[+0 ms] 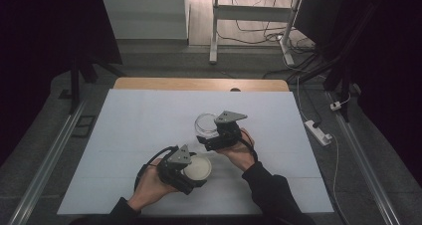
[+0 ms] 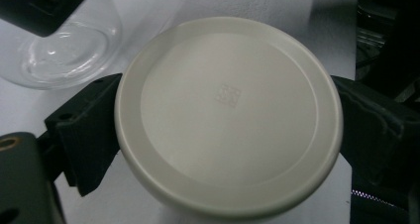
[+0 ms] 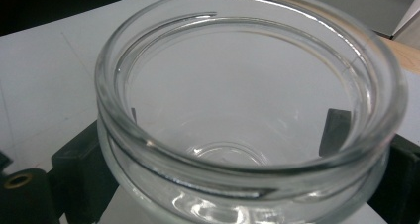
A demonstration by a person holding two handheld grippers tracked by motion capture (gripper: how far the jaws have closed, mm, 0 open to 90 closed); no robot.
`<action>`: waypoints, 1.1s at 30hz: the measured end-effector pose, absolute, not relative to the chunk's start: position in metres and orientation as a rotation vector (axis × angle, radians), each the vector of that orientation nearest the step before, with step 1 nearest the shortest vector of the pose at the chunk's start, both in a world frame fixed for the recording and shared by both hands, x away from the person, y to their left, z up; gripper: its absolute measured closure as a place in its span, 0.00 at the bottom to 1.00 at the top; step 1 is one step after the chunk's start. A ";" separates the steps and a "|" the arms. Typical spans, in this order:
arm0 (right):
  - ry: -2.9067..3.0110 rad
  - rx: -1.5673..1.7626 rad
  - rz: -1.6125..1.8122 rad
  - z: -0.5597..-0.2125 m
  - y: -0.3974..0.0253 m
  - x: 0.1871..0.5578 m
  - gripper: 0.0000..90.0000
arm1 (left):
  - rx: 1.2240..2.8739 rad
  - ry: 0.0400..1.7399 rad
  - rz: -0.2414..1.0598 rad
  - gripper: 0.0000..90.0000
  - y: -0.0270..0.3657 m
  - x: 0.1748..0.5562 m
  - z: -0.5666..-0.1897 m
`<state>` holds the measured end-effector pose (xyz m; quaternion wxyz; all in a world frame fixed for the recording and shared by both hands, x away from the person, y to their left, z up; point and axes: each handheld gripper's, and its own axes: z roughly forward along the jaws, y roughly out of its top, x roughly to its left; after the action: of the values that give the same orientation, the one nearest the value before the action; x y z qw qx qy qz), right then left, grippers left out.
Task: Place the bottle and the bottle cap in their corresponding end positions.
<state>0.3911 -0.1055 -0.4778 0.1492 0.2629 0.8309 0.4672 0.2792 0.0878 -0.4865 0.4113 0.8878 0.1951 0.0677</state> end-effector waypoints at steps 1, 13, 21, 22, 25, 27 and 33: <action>2.386 0.758 1.341 -0.478 -0.104 0.394 0.07 | 2.233 0.492 0.169 0.09 0.087 0.280 -0.488; 2.371 0.769 1.329 -0.480 -0.095 0.409 0.07 | 2.250 0.499 0.179 0.09 0.080 0.285 -0.502; 2.366 0.777 1.314 -0.485 -0.090 0.419 0.07 | 2.265 0.514 0.181 0.09 0.076 0.289 -0.512; 2.364 0.776 1.311 -0.485 -0.089 0.421 0.07 | 2.268 0.515 0.185 0.09 0.076 0.290 -0.514; 2.362 0.782 1.308 -0.487 -0.088 0.424 0.07 | 2.275 0.519 0.192 0.09 0.075 0.292 -0.518; 2.362 0.784 1.305 -0.488 -0.086 0.427 0.07 | 2.282 0.522 0.192 0.09 0.074 0.294 -0.521; 2.350 0.795 1.296 -0.492 -0.082 0.437 0.07 | 2.301 0.531 0.203 0.09 0.071 0.297 -0.526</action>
<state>0.4368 -0.0821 -0.4918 0.1706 0.2797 0.8274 0.4562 0.2973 0.0711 -0.5264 0.3761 0.8995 0.2077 0.0795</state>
